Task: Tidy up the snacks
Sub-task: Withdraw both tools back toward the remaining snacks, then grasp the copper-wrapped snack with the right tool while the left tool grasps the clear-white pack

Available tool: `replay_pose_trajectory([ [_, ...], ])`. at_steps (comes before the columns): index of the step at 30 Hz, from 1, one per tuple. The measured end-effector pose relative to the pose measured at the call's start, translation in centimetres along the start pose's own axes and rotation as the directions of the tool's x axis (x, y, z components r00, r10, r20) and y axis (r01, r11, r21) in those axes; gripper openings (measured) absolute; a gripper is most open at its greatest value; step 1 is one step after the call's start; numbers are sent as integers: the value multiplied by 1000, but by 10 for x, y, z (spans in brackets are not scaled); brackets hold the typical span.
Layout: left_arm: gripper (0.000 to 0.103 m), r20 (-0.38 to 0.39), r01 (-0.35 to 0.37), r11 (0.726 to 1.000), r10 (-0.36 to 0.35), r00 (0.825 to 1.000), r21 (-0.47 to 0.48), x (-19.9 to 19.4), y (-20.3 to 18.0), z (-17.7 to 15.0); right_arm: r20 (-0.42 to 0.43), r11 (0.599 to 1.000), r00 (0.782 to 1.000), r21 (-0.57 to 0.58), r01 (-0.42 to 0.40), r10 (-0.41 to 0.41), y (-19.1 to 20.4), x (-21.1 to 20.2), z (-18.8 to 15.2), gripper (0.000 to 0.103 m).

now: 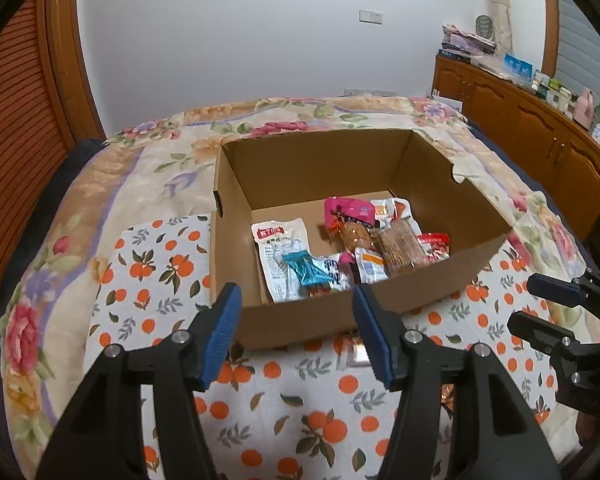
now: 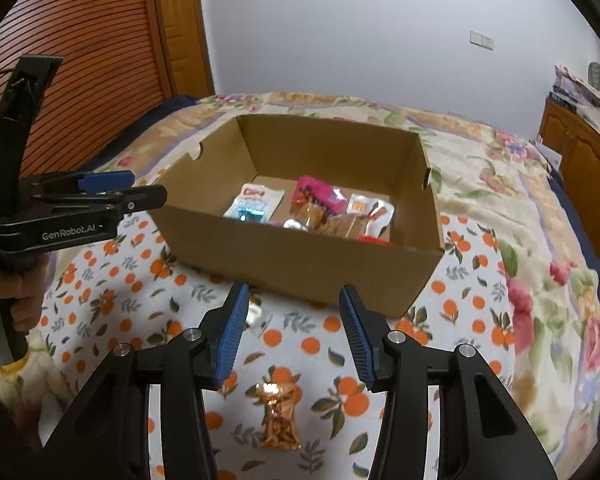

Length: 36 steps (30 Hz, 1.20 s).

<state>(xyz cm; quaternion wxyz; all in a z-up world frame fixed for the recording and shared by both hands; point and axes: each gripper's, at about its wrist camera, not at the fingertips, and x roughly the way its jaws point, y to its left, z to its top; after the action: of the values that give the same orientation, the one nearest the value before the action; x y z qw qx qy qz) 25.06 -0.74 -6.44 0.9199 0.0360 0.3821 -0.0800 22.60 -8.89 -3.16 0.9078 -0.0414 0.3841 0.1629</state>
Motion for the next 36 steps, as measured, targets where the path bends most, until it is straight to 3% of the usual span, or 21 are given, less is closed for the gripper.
replay_pose_trajectory([
  [2,63,-2,4,1000,-4,1000,-7,-5,-1,-5,-2,1000,1000,2,2,-2,1,-4,-6,48],
  [5,78,2,22,1000,-22,1000,-13,-13,-2,-11,-7,1000,1000,15,1,-1,1,-9,-12,48],
  [10,79,5,17,1000,-17,1000,-1,-24,-9,-19,3,1000,1000,11,5,-5,2,-18,-21,60],
  [13,86,-1,11,1000,-11,1000,5,-27,-12,-24,12,1000,1000,19,12,-12,3,-24,-25,70],
  [17,88,1,-4,1000,4,1000,26,-29,-18,-29,17,1000,1000,24,9,-10,4,-27,-29,90],
  [23,89,-21,15,1000,-15,1000,11,-21,-17,-34,11,1000,1000,6,14,-14,8,-23,-37,103],
  [33,89,-72,17,999,-15,997,29,1,-22,-46,-59,998,998,57,-11,14,-2,1,-57,103],
  [36,89,-89,30,999,-27,996,29,9,-25,-50,-100,997,994,76,-35,43,-4,12,-64,95],
])
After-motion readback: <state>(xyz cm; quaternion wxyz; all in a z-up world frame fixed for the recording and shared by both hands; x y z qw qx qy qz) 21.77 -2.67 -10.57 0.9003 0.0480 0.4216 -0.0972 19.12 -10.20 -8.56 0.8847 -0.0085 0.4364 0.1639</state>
